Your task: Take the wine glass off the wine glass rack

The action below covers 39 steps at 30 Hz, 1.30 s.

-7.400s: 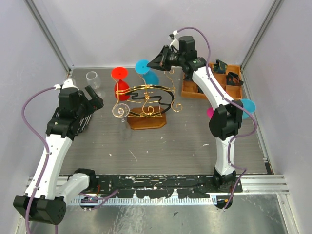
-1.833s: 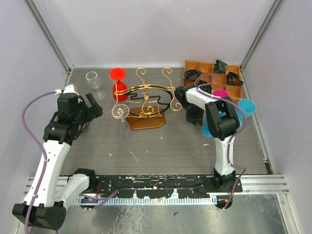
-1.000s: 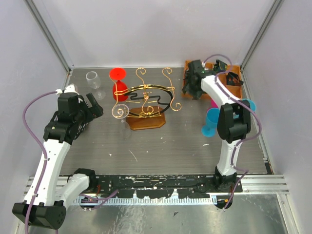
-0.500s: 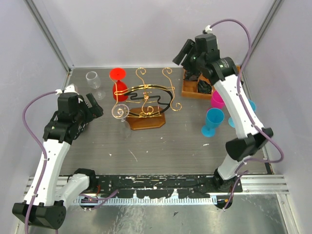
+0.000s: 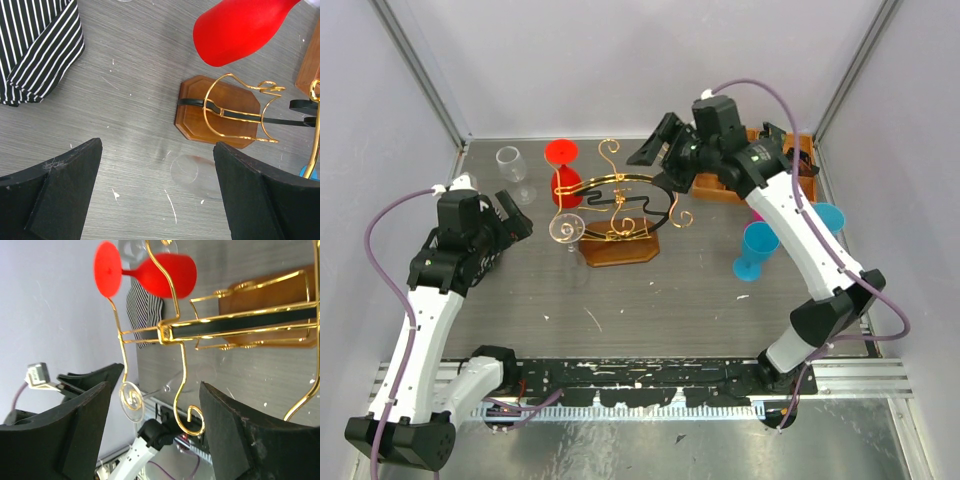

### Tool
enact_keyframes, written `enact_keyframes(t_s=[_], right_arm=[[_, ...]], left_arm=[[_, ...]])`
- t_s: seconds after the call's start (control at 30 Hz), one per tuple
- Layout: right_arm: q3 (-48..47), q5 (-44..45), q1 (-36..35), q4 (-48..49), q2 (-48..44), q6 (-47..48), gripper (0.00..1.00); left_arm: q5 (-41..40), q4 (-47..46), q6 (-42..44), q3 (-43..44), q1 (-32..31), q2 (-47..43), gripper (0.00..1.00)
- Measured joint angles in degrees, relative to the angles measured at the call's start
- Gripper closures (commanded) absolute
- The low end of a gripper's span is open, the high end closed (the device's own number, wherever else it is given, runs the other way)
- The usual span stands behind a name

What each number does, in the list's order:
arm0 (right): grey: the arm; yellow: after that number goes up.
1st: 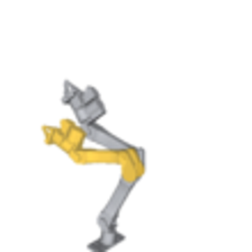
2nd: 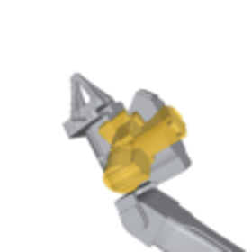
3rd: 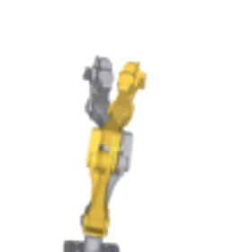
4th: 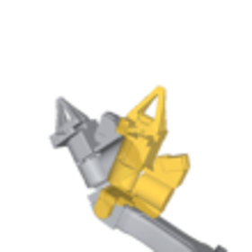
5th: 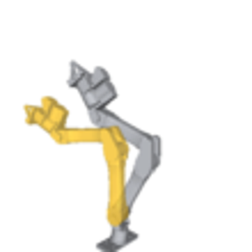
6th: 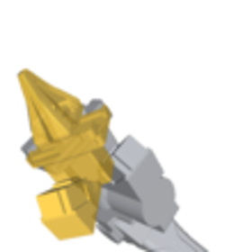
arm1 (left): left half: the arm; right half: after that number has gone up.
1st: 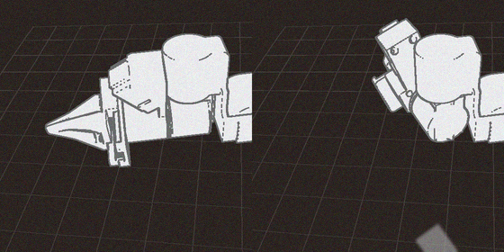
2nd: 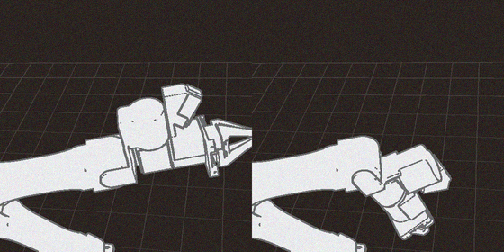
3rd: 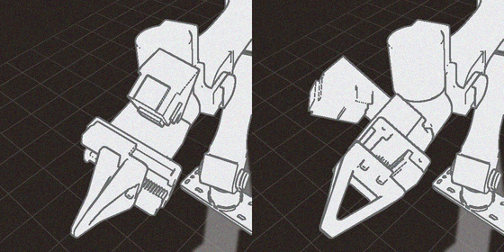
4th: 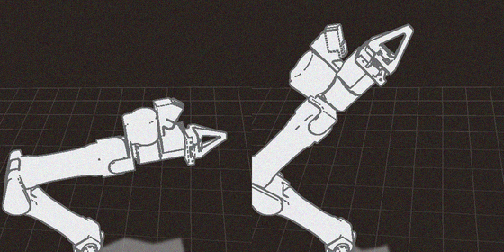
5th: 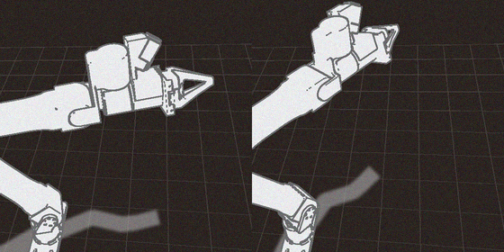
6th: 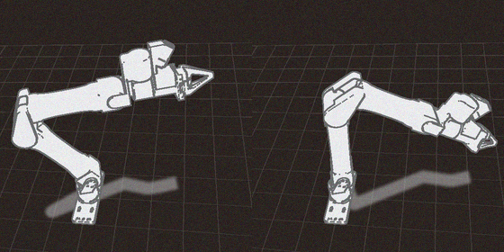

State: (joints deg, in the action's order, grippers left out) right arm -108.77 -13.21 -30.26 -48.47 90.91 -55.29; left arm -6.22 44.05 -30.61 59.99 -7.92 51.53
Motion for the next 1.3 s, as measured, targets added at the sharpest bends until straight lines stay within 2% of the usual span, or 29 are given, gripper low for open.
enact_keyframes(t_s=[0.5,0.7,0.97,1.3], right_arm=[[3.61,-1.11,-1.25,1.64,7.39,-2.32,0.23],[-6.78,-1.01,-0.31,-1.46,15.63,-1.4,0.24],[-14.97,-3.02,4.37,-6.03,21.66,2.01,0.33],[-25.42,-8.68,10.71,-7.43,29.27,7.06,0.53]], left_arm=[[-0.31,0.0,0.42,0.0,0.0,-0.37,0.01],[-1.03,0.02,1.44,0.0,0.0,-0.37,0.01],[-1.16,0.02,1.97,0.0,0.0,-0.37,0.02],[-1.14,0.02,1.95,0.0,0.0,0.09,0.02]])
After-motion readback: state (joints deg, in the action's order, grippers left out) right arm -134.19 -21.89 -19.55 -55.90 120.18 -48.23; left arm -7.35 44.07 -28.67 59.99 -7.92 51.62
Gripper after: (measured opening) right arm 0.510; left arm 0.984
